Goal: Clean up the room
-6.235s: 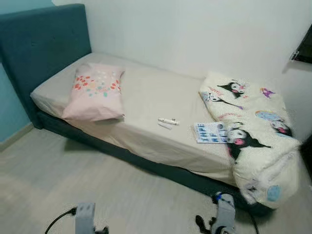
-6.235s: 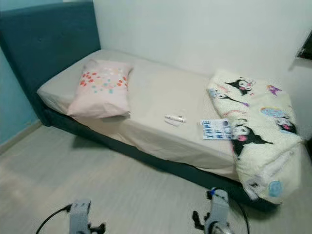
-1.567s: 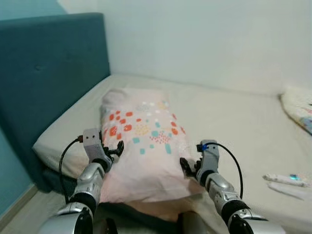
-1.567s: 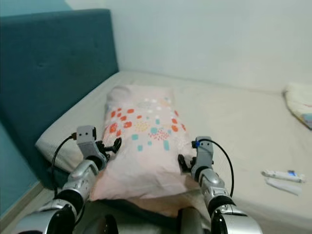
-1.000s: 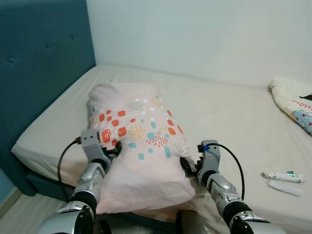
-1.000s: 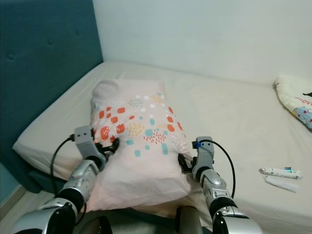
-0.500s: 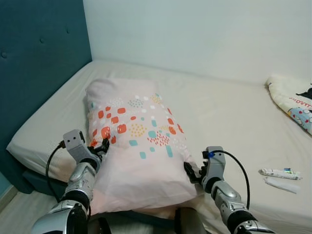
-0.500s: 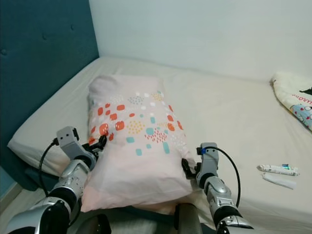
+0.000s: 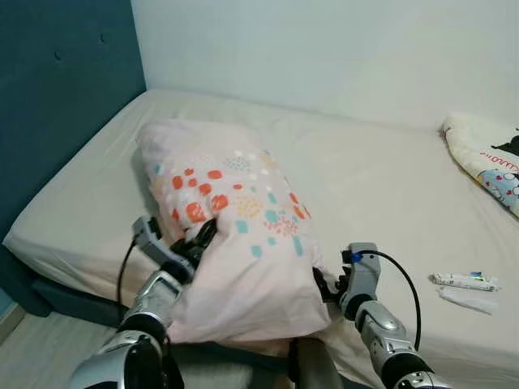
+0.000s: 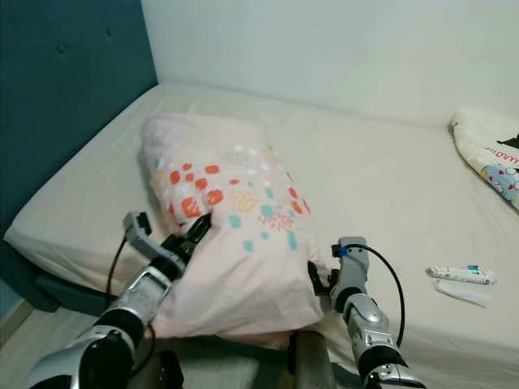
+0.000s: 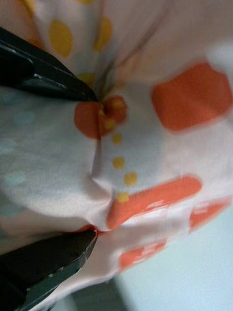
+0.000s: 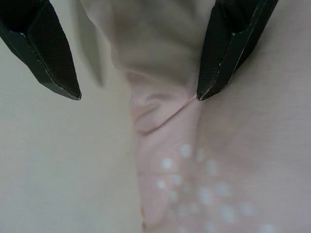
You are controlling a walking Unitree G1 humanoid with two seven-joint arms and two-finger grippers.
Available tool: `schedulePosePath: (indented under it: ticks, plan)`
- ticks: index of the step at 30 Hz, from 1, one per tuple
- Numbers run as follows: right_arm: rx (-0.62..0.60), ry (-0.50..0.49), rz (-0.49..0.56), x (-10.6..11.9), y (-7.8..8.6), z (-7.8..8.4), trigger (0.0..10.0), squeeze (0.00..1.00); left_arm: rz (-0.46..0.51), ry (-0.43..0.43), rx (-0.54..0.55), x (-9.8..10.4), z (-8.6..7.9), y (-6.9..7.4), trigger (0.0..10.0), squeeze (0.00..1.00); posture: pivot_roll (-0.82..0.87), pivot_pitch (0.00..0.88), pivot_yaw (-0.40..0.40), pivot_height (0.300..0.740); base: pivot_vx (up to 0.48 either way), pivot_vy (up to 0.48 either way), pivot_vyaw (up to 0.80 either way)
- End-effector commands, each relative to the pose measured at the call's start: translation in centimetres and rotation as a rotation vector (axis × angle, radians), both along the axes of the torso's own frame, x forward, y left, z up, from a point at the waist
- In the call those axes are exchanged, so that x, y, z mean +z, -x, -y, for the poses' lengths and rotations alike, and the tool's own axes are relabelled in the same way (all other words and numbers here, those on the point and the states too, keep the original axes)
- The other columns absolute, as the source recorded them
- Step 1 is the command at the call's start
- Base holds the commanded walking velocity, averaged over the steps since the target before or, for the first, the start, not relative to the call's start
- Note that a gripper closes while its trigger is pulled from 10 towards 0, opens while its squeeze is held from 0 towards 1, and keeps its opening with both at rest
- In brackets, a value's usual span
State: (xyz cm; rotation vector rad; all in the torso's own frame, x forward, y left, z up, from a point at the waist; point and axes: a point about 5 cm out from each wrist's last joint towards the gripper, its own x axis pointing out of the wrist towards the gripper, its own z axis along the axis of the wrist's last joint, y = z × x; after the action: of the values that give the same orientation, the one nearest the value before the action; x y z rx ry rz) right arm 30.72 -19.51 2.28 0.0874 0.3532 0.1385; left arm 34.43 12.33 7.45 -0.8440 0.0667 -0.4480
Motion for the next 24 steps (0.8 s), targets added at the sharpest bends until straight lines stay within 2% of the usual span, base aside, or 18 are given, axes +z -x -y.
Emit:
schedulePosePath:
  ticks: [1,5,6,7,8,11,12,13,15,16,18,24]
  plan:
    - [0.013,-0.001,-0.038,-0.6,0.5,0.1,10.0,0.00,0.069,0.012,-0.198,1.1,4.1,0.1,10.0,0.00,-0.22,0.116,-0.050,0.502,0.000,0.000,0.00]
    - [0.007,-0.002,-0.034,-0.4,0.3,0.1,10.0,0.00,0.114,-0.023,-0.261,1.7,5.4,0.2,10.0,0.00,-0.22,0.108,-0.050,0.502,0.000,0.000,0.00]
    - [0.006,-0.004,-0.032,-0.3,0.2,0.1,10.0,0.00,0.132,-0.037,-0.293,1.9,6.0,0.3,4.7,0.00,-0.22,0.100,-0.047,0.502,0.000,0.000,0.00]
    - [0.006,-0.004,-0.032,-0.3,0.2,0.1,10.0,0.00,0.132,-0.037,-0.293,1.9,6.0,0.3,4.7,0.00,-0.22,0.100,-0.047,0.502,0.000,0.000,0.00]
    - [0.005,-0.005,-0.029,-0.2,0.0,0.0,10.0,0.00,0.144,-0.053,-0.312,2.0,6.4,0.4,0.0,0.00,-0.22,0.093,-0.045,0.502,0.000,0.000,0.00]
    - [0.003,-0.006,-0.024,0.0,-0.2,0.0,10.0,0.00,0.161,-0.075,-0.329,2.2,6.9,0.4,0.0,0.00,-0.21,0.082,-0.043,0.502,0.000,0.000,0.00]
    - [0.001,-0.008,-0.019,0.3,-0.5,-0.1,10.0,0.00,0.181,-0.123,-0.341,2.3,7.4,0.5,0.0,0.00,-0.21,0.070,-0.041,0.502,0.000,0.000,0.00]
    - [0.001,-0.008,-0.019,0.3,-0.5,-0.1,10.0,0.00,0.181,-0.123,-0.341,2.3,7.4,0.5,0.0,0.00,-0.21,0.070,-0.041,0.502,0.000,0.000,0.00]
    - [-0.004,-0.013,-0.008,0.7,-0.9,-0.1,10.0,0.00,0.199,-0.198,-0.332,2.4,7.6,0.5,0.0,0.00,-0.20,0.054,-0.038,0.502,0.000,0.000,0.00]
    - [-0.004,-0.013,-0.008,0.7,-0.9,-0.1,10.0,0.00,0.199,-0.198,-0.332,2.4,7.6,0.5,0.0,0.00,-0.20,0.054,-0.038,0.502,0.000,0.000,0.00]
    - [-0.008,-0.017,-0.002,1.0,-1.2,-0.2,10.0,0.00,0.223,-0.263,-0.306,2.7,7.3,0.3,0.0,0.00,-0.19,0.038,-0.035,0.502,0.000,0.000,0.00]
    - [-0.004,-0.032,0.014,1.7,-1.9,-0.6,10.0,0.00,0.236,-0.327,-0.233,3.4,6.9,-0.3,0.0,0.00,-0.17,0.007,-0.035,0.502,0.000,0.000,0.00]
